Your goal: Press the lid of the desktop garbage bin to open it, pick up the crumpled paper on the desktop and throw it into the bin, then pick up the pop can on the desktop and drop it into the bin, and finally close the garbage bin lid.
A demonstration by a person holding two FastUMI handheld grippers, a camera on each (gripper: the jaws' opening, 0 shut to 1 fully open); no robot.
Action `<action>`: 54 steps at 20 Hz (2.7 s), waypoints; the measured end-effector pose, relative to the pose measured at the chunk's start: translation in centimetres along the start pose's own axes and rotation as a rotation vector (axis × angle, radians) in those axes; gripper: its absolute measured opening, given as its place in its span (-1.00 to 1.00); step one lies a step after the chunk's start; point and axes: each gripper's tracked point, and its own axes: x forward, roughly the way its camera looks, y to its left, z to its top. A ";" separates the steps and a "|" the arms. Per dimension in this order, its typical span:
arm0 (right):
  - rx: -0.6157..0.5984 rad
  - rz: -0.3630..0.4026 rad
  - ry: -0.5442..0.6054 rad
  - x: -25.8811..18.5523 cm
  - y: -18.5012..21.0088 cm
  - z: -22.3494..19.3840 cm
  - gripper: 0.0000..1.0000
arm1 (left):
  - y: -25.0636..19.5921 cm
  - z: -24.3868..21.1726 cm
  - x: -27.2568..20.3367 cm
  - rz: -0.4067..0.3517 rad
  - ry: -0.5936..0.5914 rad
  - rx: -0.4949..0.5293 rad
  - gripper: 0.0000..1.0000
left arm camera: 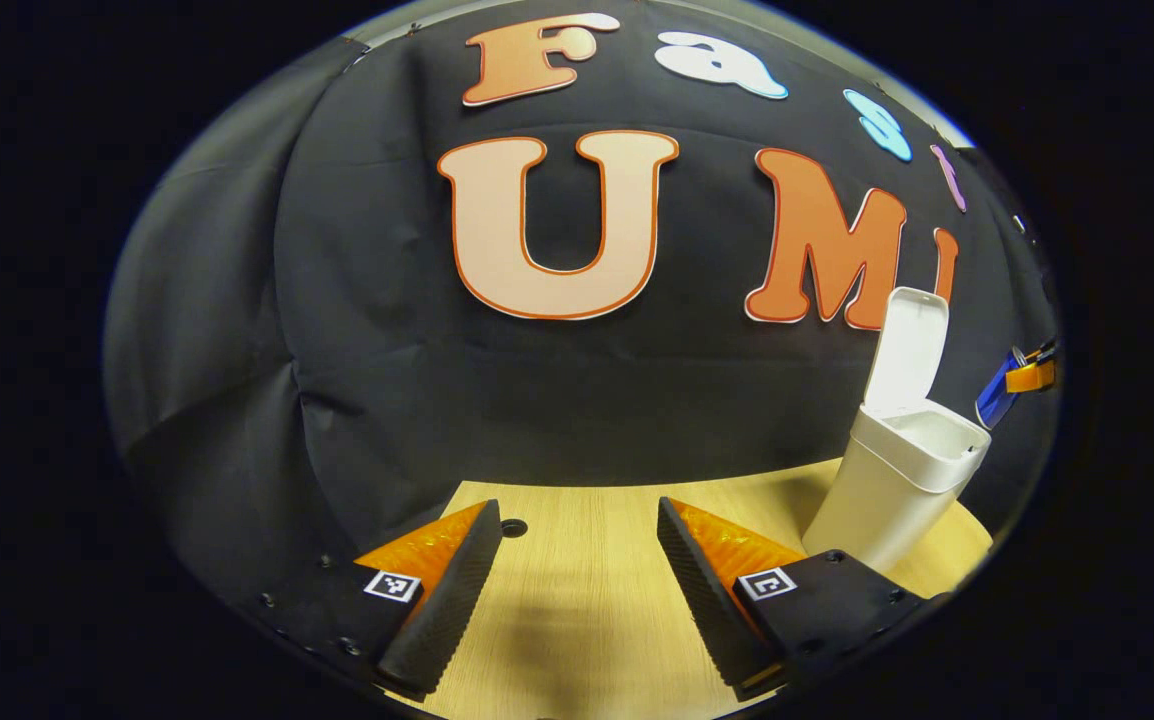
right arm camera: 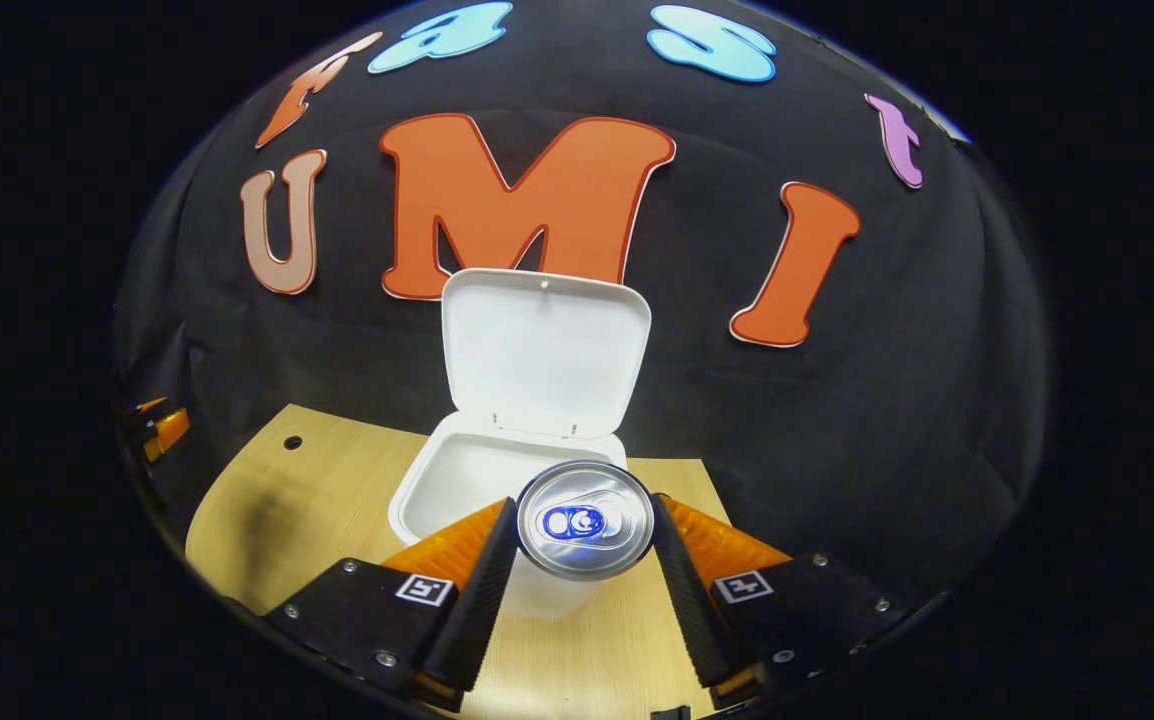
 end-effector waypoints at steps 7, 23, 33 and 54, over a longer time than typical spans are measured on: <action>0.029 -0.001 -0.001 0.6 0.2 0.2 0.93 | 0.6 -0.4 0.1 0.011 0.006 -0.006 0.99; 0.029 0.069 -0.057 -0.2 1.8 6.8 0.98 | 0.5 0.0 -0.8 0.004 -0.011 -0.016 0.99; 0.016 0.128 -0.038 2.0 3.4 15.1 0.97 | 1.2 0.2 -1.6 0.018 -0.025 -0.020 0.98; 0.086 0.092 0.144 11.3 3.5 15.8 0.99 | 2.8 -0.1 -1.8 0.043 -0.016 -0.034 0.99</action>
